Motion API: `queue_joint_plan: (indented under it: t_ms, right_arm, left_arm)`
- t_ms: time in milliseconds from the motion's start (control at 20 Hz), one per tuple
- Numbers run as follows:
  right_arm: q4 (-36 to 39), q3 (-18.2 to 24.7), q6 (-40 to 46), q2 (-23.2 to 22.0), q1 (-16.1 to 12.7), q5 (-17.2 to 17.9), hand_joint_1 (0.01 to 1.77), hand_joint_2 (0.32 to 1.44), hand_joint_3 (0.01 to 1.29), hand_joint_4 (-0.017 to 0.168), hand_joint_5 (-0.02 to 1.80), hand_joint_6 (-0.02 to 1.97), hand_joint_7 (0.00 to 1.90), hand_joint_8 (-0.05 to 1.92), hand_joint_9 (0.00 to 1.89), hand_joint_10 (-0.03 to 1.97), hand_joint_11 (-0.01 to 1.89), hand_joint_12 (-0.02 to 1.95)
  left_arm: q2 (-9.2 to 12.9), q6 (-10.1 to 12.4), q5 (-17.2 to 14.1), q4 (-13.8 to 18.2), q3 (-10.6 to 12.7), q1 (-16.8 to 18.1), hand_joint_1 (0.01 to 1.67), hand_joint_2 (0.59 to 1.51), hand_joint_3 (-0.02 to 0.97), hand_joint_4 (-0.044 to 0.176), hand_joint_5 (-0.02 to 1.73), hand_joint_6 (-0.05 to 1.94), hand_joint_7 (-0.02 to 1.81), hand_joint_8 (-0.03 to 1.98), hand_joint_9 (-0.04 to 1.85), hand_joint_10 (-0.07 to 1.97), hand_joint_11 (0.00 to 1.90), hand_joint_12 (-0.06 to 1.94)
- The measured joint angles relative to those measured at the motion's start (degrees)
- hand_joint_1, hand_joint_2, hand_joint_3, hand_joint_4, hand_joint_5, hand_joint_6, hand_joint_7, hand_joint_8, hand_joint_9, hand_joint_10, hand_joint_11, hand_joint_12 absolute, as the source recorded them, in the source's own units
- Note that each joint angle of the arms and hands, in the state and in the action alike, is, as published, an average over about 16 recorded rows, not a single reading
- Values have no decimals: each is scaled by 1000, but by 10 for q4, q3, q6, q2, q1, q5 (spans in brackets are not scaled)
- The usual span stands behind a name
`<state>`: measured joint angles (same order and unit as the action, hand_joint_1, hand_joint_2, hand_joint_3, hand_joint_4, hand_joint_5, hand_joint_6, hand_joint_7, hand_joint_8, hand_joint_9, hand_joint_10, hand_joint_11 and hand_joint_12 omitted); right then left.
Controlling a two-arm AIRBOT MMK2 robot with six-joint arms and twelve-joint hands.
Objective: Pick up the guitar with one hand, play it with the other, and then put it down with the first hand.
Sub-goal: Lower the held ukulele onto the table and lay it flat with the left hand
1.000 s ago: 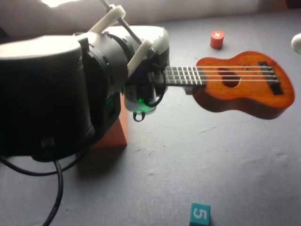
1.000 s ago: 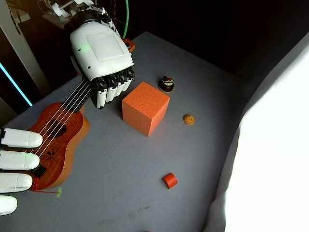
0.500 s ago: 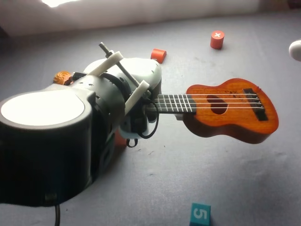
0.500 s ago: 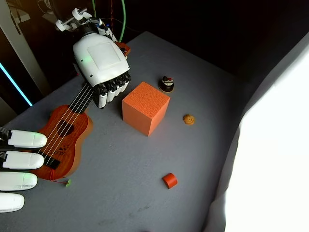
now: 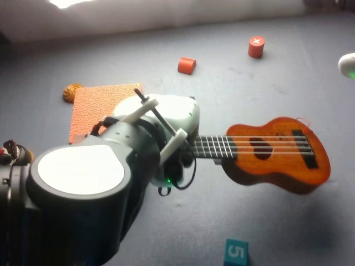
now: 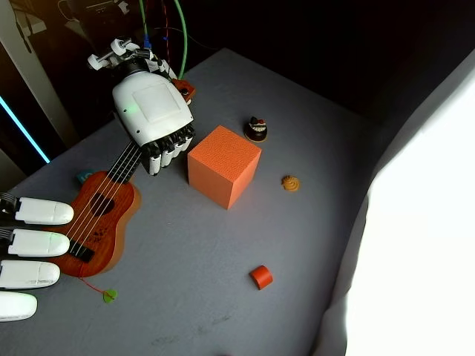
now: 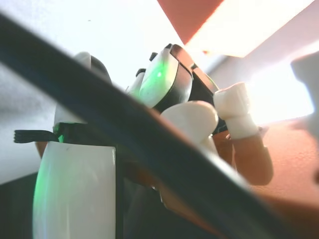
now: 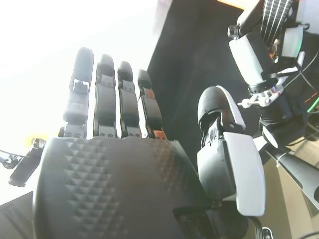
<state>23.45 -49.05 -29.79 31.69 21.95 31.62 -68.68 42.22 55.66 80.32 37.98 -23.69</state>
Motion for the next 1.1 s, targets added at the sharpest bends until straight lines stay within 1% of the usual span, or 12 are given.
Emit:
queue_joint_plan:
  t_ms: [350, 550, 650, 750, 850, 1100]
  right_arm:
    - [5, 2, 0, 0, 3, 3, 208, 1306, 17, -2, 230, 63, 270, -10, 277, 25, 19, 963]
    - [7, 3, 0, 0, 5, 5, 209, 1306, 17, -2, 236, 61, 273, -10, 278, 25, 19, 985]
    - [9, 4, 0, 0, 5, 6, 210, 1306, 17, -2, 240, 59, 273, -10, 278, 25, 20, 994]
    - [10, 4, 0, 0, 6, 6, 211, 1306, 16, -2, 241, 58, 273, -10, 279, 25, 19, 998]
    - [11, 5, 0, 0, 7, 7, 212, 1306, 17, -2, 240, 57, 270, -10, 276, 25, 19, 986]
    - [12, 5, -1, 1, 7, 7, 214, 1306, 16, -2, 236, 53, 265, -10, 266, 25, 19, 925]
  left_arm:
    - [-27, 19, -1, 26, 12, -30, 1444, 1087, -15, -6, 1214, 1877, 1291, 1954, 1380, 1906, 1406, 1918]
    - [-45, 31, -1, 41, 25, -46, 1440, 1087, -15, -6, 1213, 1881, 1293, 1954, 1378, 1906, 1397, 1918]
    - [-53, 37, -1, 49, 32, -54, 1413, 1090, -15, -6, 1202, 1886, 1294, 1948, 1375, 1906, 1394, 1918]
    - [-62, 44, -2, 58, 41, -63, 1348, 1092, -16, -5, 1188, 1892, 1292, 1942, 1368, 1905, 1389, 1918]
    - [-70, 51, -3, 68, 50, -72, 1245, 1095, -16, -5, 1181, 1895, 1288, 1935, 1357, 1906, 1379, 1918]
    - [-88, 66, -10, 87, 74, -93, 888, 1087, -12, -5, 1174, 1900, 1285, 1917, 1334, 1905, 1351, 1918]
